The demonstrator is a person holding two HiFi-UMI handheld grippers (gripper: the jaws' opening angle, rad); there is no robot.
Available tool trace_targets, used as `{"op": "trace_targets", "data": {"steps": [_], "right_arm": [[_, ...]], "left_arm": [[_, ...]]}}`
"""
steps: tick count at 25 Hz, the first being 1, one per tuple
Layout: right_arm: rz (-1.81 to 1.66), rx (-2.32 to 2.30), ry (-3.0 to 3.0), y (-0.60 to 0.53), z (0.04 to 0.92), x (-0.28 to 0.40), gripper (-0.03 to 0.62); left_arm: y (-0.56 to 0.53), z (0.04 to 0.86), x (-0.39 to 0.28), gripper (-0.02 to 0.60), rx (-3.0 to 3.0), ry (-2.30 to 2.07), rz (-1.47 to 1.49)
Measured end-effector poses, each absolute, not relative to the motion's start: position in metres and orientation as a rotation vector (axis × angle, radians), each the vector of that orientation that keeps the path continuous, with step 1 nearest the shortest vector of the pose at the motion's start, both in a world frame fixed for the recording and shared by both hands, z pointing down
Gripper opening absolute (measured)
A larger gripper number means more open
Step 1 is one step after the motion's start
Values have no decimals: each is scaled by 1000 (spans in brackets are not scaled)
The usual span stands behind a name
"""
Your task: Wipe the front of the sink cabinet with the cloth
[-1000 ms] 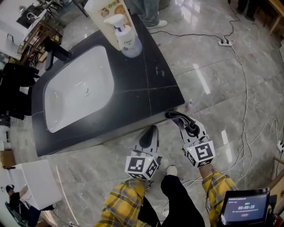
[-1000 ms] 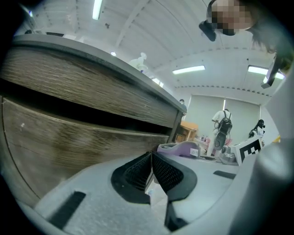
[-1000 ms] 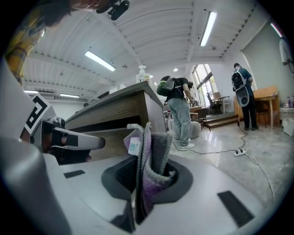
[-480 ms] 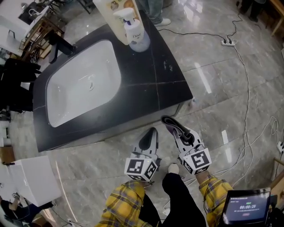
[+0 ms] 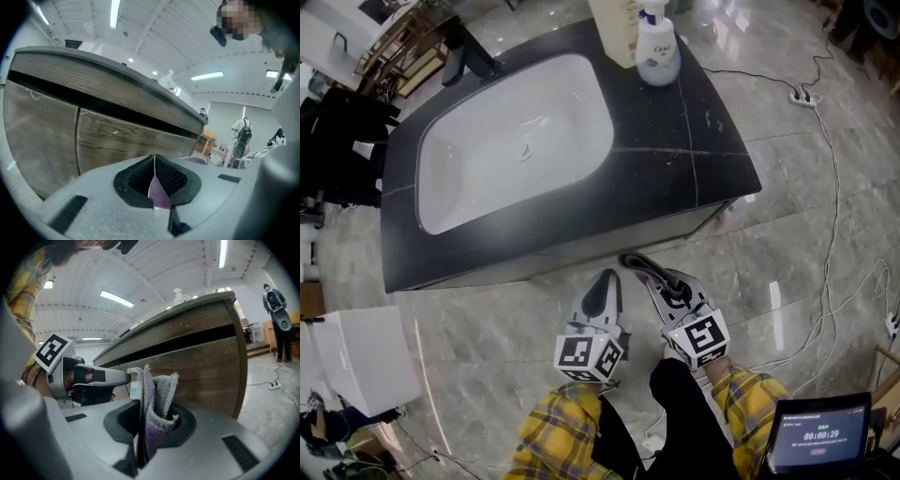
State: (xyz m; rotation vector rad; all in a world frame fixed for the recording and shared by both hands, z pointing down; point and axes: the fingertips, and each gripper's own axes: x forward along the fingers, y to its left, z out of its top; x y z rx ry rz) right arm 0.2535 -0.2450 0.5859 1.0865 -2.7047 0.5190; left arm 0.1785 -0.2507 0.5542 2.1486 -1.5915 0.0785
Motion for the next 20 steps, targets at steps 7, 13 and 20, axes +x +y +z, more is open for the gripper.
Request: {"op": "trace_targets", "data": {"steps": [7,13,20], "right_arm": [[492,1000,-2736,-234,586,186,44],[475,945,-2744,-225,590,145,44],[452,889,-2760,-225,600,108,44]], "left_arm": [[-225,553,109,8,2096,-1675,78],[-203,554,60,8,2056,-1738,73],[-186,565,26,8,2028,-1792,96]]}}
